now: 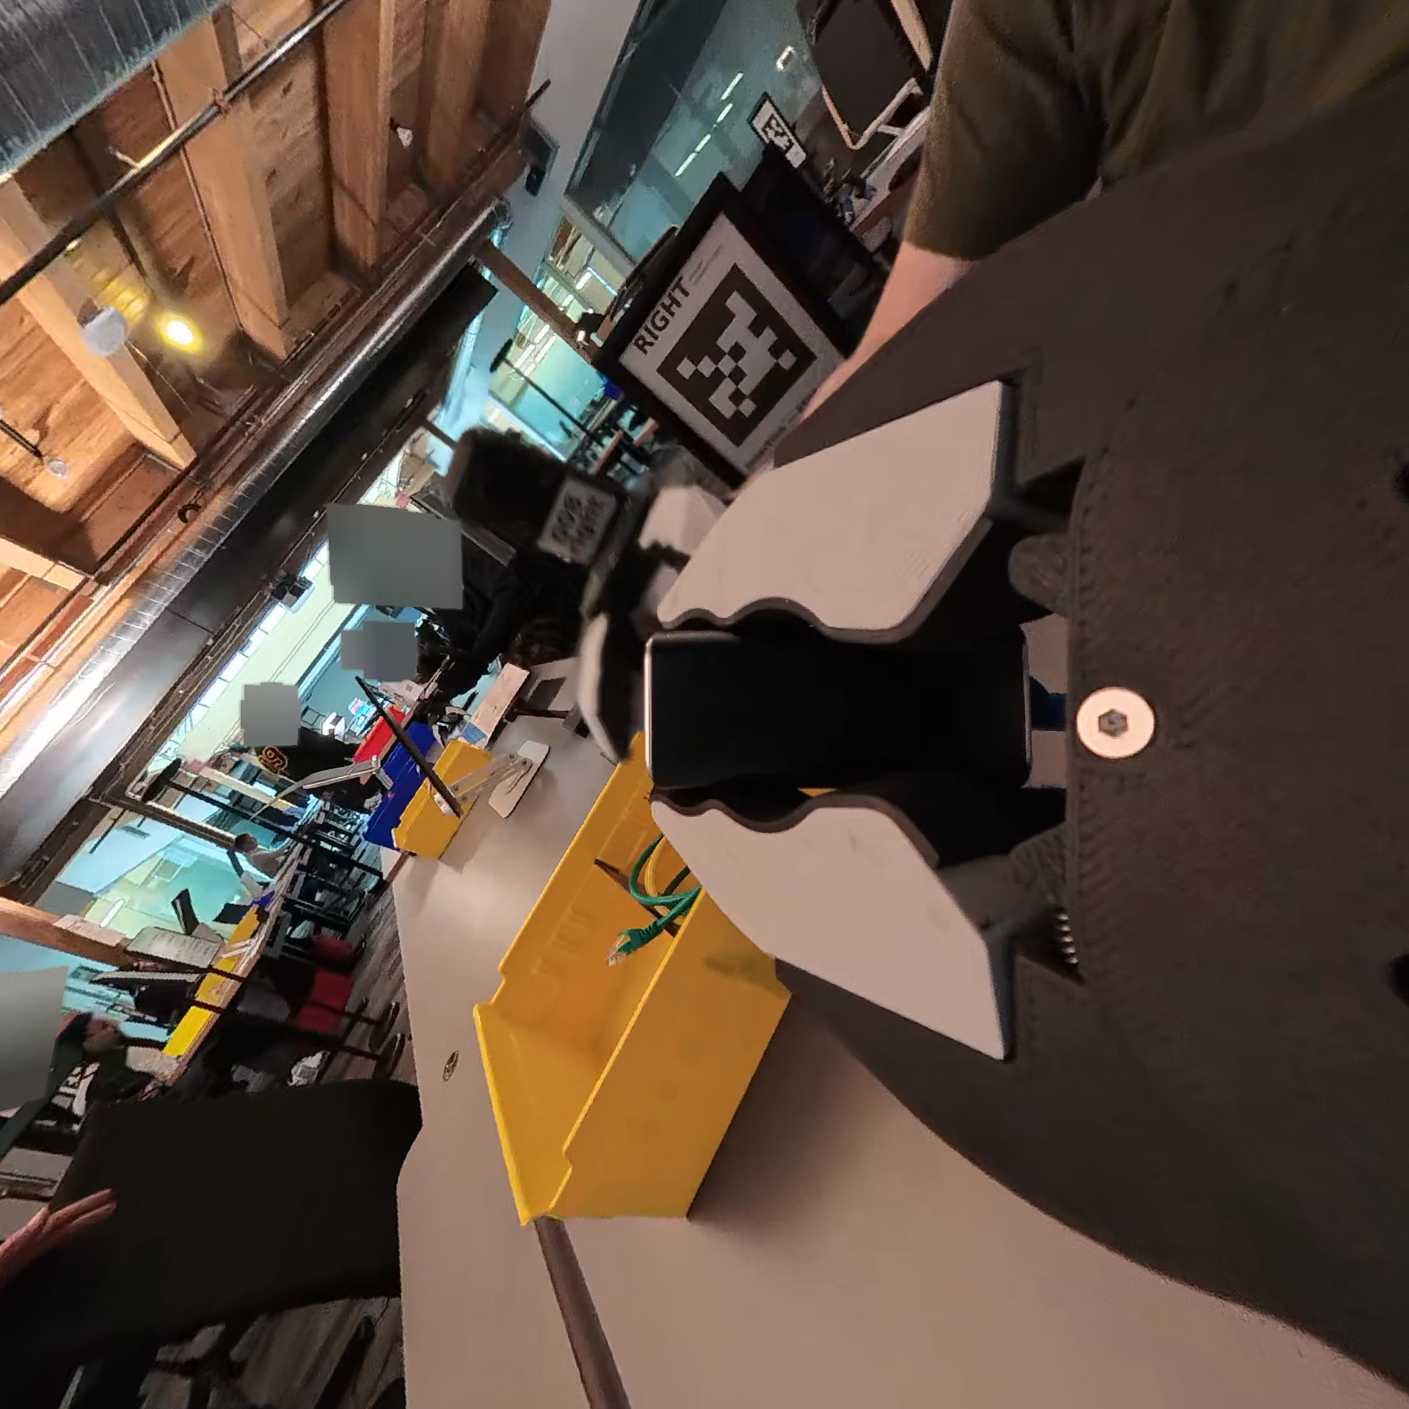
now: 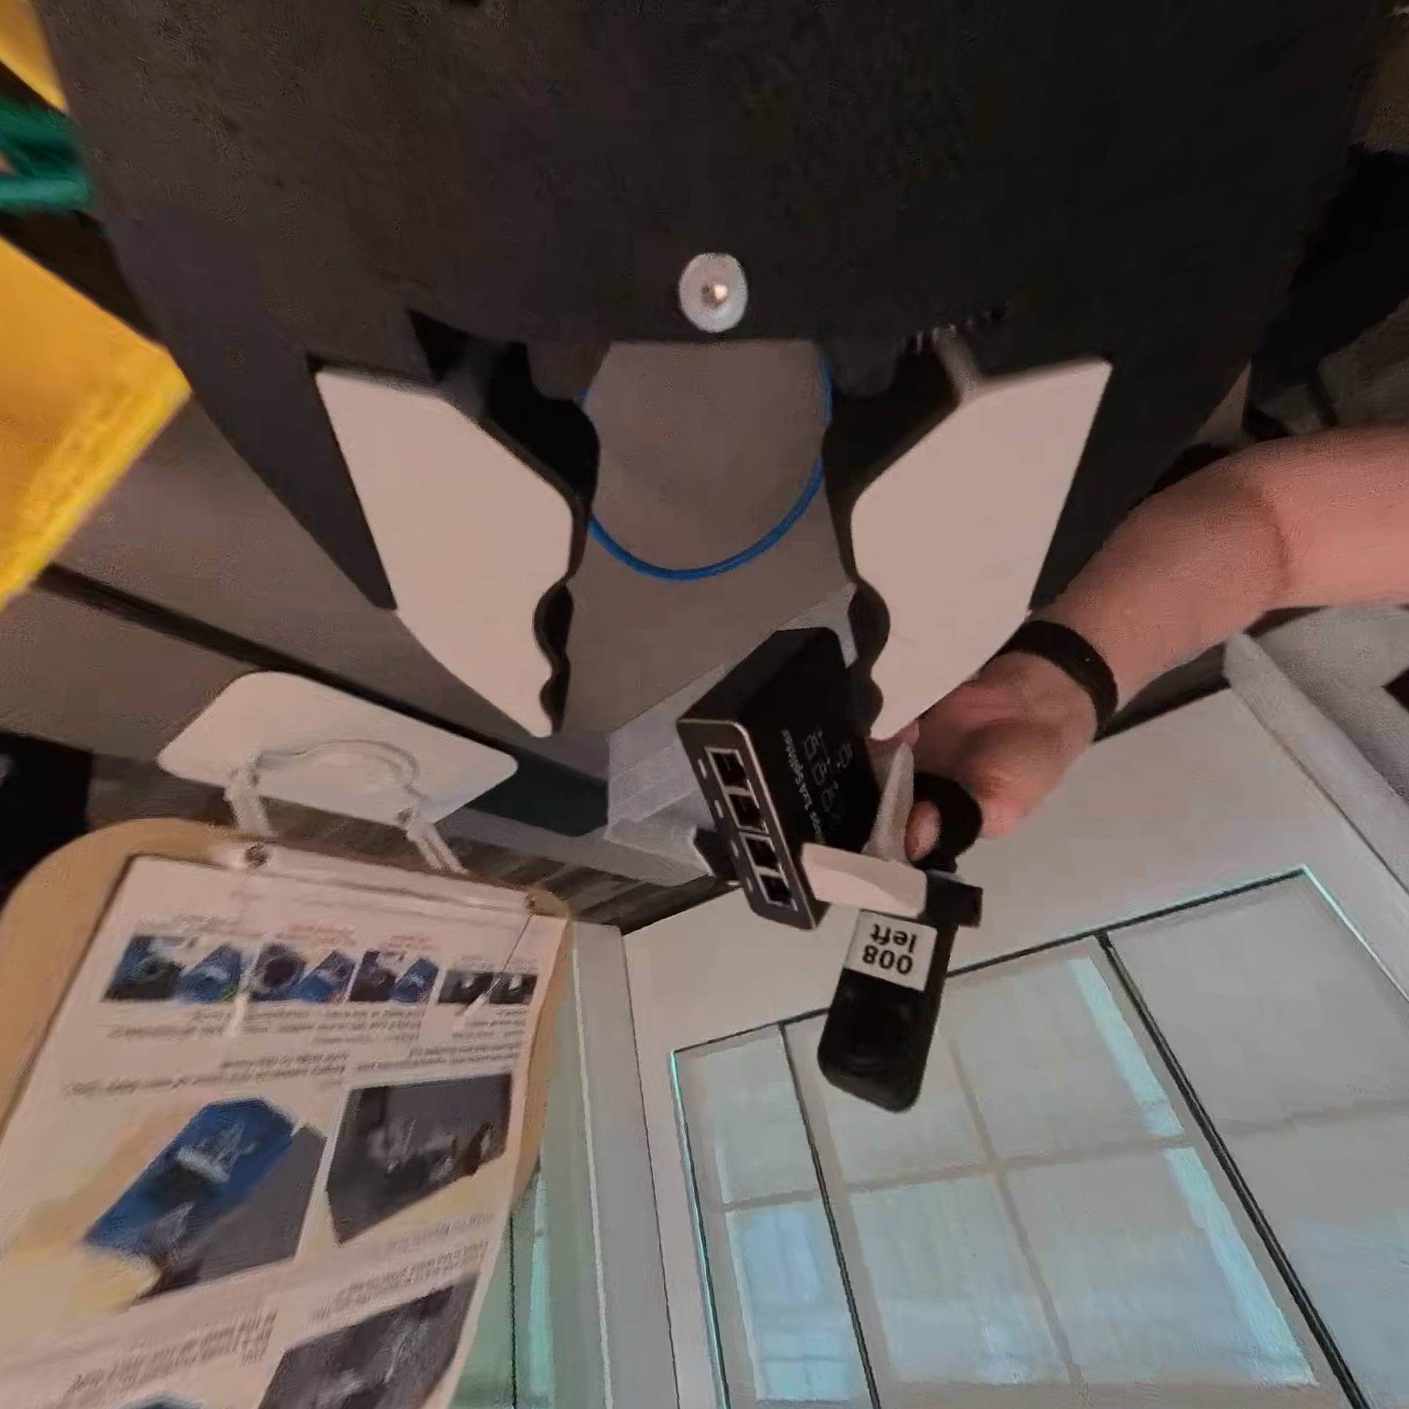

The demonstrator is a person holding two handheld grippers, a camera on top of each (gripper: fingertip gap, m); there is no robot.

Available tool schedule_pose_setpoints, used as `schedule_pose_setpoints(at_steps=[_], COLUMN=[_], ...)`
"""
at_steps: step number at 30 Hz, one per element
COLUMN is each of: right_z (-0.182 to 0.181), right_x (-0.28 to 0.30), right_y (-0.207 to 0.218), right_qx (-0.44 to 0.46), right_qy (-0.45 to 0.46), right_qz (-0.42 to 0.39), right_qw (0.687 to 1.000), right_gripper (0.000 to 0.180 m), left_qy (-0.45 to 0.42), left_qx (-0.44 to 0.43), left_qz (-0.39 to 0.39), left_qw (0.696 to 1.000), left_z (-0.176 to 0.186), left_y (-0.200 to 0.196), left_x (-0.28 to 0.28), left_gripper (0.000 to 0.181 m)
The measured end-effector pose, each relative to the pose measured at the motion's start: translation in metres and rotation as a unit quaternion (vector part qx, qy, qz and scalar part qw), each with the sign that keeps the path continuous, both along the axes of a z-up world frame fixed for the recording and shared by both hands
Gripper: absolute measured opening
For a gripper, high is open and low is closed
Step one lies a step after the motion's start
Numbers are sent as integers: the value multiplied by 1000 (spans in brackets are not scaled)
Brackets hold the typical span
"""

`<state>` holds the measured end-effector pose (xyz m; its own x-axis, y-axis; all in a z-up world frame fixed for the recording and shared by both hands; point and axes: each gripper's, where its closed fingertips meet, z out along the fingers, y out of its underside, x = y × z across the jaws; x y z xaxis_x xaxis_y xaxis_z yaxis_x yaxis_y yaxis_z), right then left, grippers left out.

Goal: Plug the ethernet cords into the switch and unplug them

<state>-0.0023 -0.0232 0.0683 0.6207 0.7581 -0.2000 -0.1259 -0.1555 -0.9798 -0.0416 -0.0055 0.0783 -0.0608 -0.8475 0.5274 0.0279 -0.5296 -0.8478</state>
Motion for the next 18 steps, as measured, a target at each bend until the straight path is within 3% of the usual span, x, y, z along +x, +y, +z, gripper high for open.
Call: schedule_pose_setpoints(at_steps=[4, 7, 9, 12, 18], right_z=[-20, -11, -16, -11, -3], right_x=[-55, -86, -96, -102, -104], right_y=[19, 17, 26, 35, 34], right_qx=[-99, -123, -133, -125, -127], right_qy=[96, 168, 155, 127, 25], right_qz=[108, 213, 226, 251, 279], right_qw=[985, 955, 952, 951, 951], right_gripper=[71, 59, 32, 32, 32], left_qy=[-38, -44, -55, -54, 38], left_qx=[-21, -16, -17, 8, 43], left_qz=[-3, 6, 6, 20, -29], left_qw=[999, 999, 998, 998, 998], left_z=[6, 4, 8, 13, 3], left_y=[7, 16, 22, 29, 16], left_x=[-19, -28, -34, -43, -50], left_gripper=[36, 36, 36, 36, 36])
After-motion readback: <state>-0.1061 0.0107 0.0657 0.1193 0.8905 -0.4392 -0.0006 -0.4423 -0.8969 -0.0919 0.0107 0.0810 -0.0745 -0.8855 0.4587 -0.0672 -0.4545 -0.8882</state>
